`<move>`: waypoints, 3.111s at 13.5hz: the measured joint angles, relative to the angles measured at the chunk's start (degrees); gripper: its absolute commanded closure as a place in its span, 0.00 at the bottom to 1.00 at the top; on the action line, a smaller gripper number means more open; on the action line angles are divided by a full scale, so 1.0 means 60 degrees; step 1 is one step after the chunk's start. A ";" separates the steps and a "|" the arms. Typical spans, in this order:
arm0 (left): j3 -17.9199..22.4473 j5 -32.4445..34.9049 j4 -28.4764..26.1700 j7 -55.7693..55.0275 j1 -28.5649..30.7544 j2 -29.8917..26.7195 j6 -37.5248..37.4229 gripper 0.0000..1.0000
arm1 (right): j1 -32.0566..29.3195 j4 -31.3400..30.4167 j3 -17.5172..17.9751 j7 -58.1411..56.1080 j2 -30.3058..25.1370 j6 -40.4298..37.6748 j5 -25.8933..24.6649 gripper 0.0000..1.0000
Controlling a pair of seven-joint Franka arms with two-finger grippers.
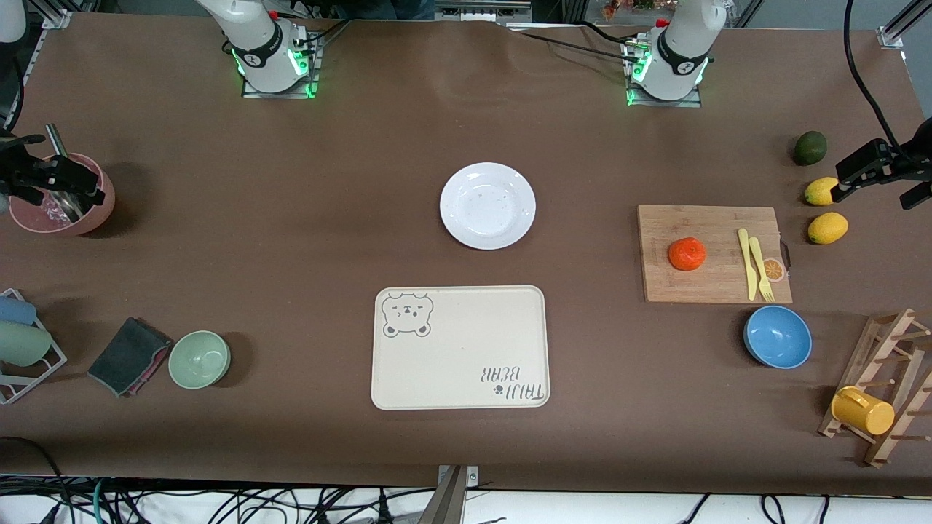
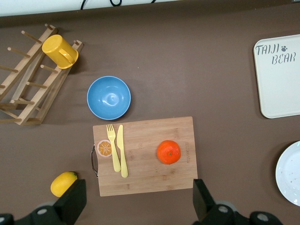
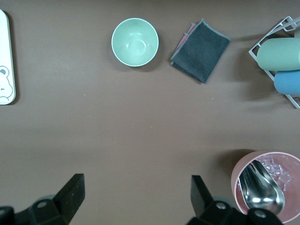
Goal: Place orange and plate with both arms
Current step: 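Move the left gripper toward the orange on the wooden board, then lower the left gripper over the orange and close on it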
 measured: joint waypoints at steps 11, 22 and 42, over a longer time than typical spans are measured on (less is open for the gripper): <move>0.0000 0.0000 0.0000 0.0000 0.0000 0.0001 -0.0051 0.00 | 0.0036 -0.0006 0.0001 -0.0031 0.0000 0.0039 -0.0020 0.00; -0.0077 -0.0001 -0.0048 -0.0006 -0.0204 0.0680 -0.0070 0.00 | 0.0127 -0.0013 0.0033 -0.0037 0.0001 0.0119 -0.0110 0.00; -0.0335 -0.0002 -0.6379 -0.0722 -0.0324 0.2457 0.7490 0.00 | 0.0128 -0.0013 0.0032 -0.0037 0.0007 0.0127 -0.0128 0.00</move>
